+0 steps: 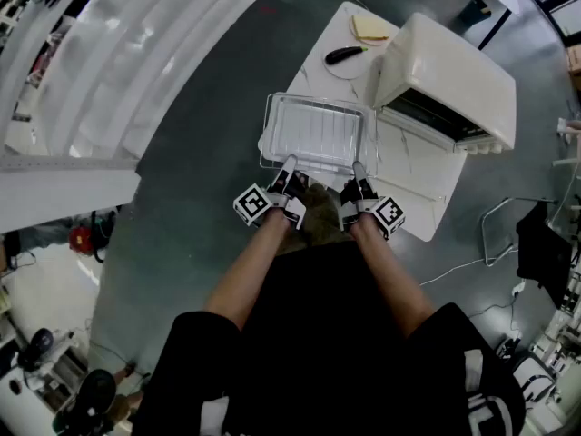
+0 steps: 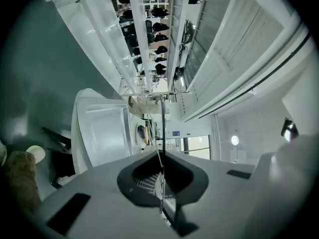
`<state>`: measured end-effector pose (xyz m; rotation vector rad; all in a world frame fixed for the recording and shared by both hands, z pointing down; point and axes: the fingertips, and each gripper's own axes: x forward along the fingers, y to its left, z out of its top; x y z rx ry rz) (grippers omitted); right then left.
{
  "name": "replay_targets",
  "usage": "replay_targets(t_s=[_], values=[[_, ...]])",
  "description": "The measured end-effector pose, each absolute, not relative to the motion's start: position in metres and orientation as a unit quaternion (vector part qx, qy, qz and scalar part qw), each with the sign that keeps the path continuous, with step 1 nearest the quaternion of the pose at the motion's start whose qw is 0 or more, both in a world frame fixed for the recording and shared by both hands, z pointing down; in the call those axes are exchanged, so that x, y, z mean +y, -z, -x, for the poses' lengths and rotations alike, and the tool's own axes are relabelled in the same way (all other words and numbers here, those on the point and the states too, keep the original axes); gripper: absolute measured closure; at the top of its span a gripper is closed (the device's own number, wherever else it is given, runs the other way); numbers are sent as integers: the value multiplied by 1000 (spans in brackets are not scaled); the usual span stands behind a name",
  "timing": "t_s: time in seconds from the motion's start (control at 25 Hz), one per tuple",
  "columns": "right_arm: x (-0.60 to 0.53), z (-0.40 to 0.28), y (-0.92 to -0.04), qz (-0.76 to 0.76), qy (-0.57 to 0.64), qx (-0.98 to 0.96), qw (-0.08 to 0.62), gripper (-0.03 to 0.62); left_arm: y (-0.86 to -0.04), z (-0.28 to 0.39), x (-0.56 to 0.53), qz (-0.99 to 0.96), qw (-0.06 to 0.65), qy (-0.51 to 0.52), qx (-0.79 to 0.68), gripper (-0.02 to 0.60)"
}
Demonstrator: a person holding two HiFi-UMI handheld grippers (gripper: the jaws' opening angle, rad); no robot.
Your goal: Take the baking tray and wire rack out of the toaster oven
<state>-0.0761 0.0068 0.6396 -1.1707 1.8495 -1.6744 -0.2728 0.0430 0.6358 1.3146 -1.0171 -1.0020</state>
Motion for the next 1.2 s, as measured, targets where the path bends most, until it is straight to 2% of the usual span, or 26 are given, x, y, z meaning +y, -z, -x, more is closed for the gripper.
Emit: replay_targets(t_s=[0.2, 0.76, 1.0, 1.2], values=[[-5, 87, -661, 429, 609, 640, 188, 568, -660, 281, 28, -542, 587, 414, -437, 565], [2, 94, -713, 448, 652, 591, 158, 568, -722, 287, 26, -537, 651, 284, -454, 560], [12, 98, -736, 468, 675, 567, 62, 509, -739, 288, 33, -512, 675, 192, -495, 533], [10, 96, -740, 475, 702, 529, 38, 491, -742, 286, 35, -500, 690, 145, -503, 473]])
